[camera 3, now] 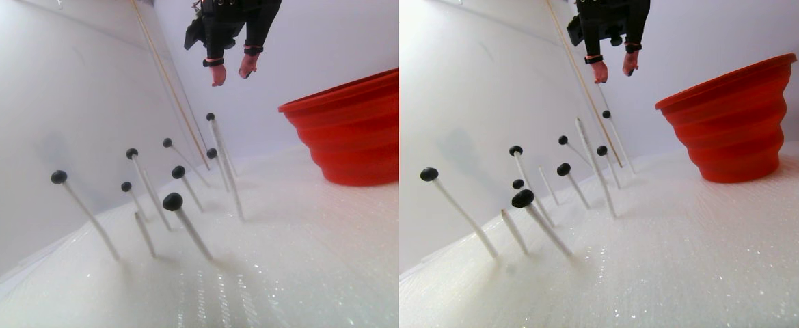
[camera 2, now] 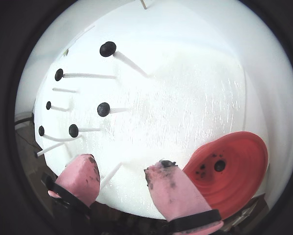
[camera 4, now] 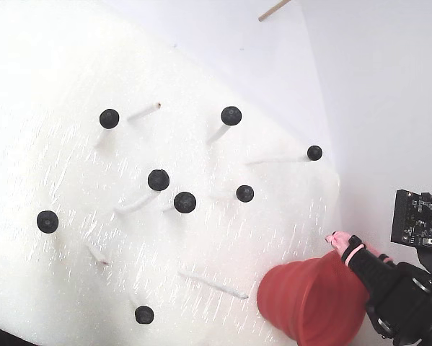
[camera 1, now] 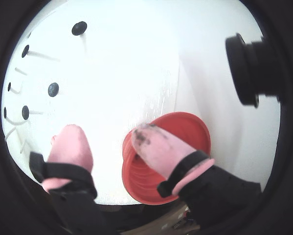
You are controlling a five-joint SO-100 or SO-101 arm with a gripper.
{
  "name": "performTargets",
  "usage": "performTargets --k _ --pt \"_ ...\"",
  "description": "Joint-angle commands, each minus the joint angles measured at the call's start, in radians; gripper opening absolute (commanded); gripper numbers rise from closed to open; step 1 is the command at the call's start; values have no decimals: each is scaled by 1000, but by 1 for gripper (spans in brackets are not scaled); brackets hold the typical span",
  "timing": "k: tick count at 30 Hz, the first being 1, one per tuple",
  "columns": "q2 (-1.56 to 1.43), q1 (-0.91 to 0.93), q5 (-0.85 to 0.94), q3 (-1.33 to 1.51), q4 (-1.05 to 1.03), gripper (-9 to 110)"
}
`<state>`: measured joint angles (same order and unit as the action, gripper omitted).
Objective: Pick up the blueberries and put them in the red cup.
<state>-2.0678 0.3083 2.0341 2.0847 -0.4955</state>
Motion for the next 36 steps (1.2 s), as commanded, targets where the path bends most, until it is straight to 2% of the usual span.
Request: performTargets --k 1,36 --pt "-51 -44 6 -23 32 19" --pt "141 -173 18 40 198 18"
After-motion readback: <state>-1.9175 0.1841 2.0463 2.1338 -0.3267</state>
